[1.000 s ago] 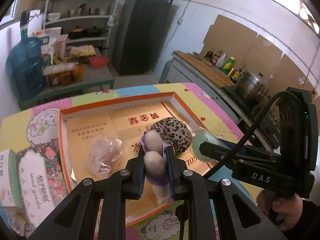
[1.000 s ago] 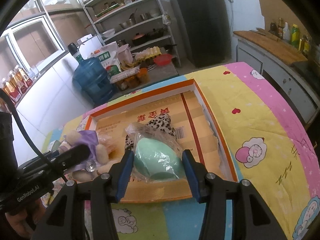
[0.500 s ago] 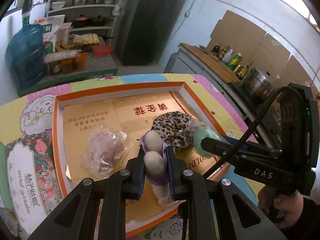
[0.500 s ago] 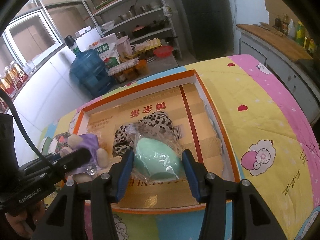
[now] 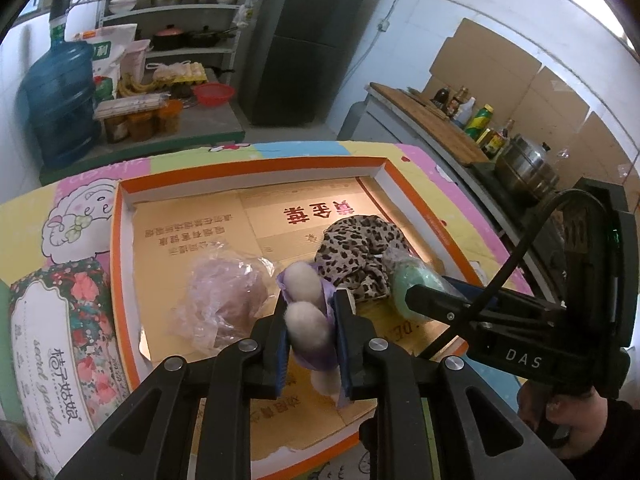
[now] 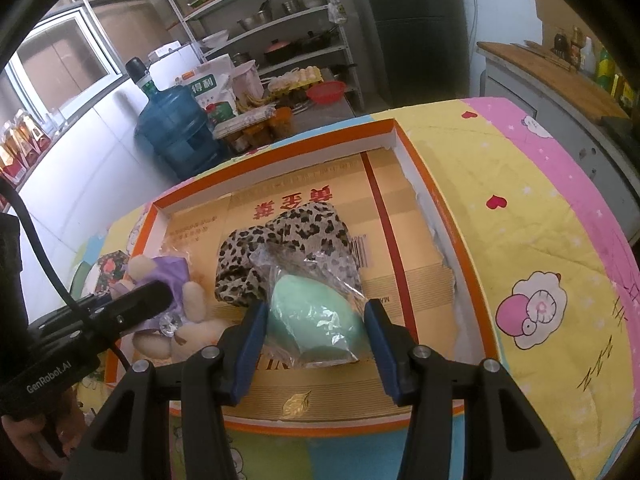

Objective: Organize soft objects
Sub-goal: 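Carry the doll with the left tool while the right tool carries the green sponge to the box, then lower and release the doll with the left tool while the right tool releases the sponge in the box, then withdraw both open tools from the box toward the items on the quilt, then grasp the white snack bag with the left tool while the right tool grasps the floral scrunchie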

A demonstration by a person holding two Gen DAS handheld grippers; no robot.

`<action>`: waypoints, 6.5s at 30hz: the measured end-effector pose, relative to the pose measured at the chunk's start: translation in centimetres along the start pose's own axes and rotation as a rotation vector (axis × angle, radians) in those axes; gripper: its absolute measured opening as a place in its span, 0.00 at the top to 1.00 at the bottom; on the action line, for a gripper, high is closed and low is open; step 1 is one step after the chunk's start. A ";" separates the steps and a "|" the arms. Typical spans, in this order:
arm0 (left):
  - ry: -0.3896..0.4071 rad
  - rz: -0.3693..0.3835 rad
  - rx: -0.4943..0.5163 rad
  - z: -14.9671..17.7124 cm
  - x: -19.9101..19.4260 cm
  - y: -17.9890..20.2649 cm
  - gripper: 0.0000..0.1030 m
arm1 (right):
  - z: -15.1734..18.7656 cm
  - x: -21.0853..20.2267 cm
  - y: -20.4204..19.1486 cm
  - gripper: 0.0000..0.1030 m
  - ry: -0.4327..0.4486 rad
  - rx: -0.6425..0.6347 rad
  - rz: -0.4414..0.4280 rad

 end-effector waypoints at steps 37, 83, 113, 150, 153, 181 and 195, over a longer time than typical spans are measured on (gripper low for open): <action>0.016 0.038 0.011 -0.1 -2.1 0.9 0.53 | -0.3 -1.8 0.0 0.49 0.036 0.051 -0.008; 0.218 0.087 0.074 2.9 -15.9 1.1 0.53 | 4.1 -11.4 -9.3 0.48 0.183 -0.024 0.011; 0.272 -0.026 0.036 10.5 -24.7 -7.7 0.53 | 10.8 -12.5 -18.8 0.48 0.175 -0.091 -0.010; 0.061 -0.008 0.182 15.0 -19.8 -20.2 0.53 | 16.3 -8.2 -23.5 0.48 0.013 -0.165 0.009; 0.012 0.010 0.200 15.0 -17.7 -20.5 0.53 | 16.5 -8.2 -22.9 0.48 0.004 -0.156 0.023; -0.041 -0.011 0.165 14.8 -13.1 -22.1 0.57 | 17.5 -4.5 -21.4 0.48 -0.096 -0.215 0.090; -0.015 -0.043 0.122 15.1 -13.5 -22.1 0.58 | 18.3 -4.0 -21.7 0.79 -0.135 -0.264 0.045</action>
Point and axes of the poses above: each gripper's, at about its wrist camera, not at the fingertips, and x roughly the way its jaws point, y to its right, z to its underside, the point moved 6 cm from there along x, roughly the way its jaws point, and after that the axes turned 2 degrees about x, right-handed, at the moved point
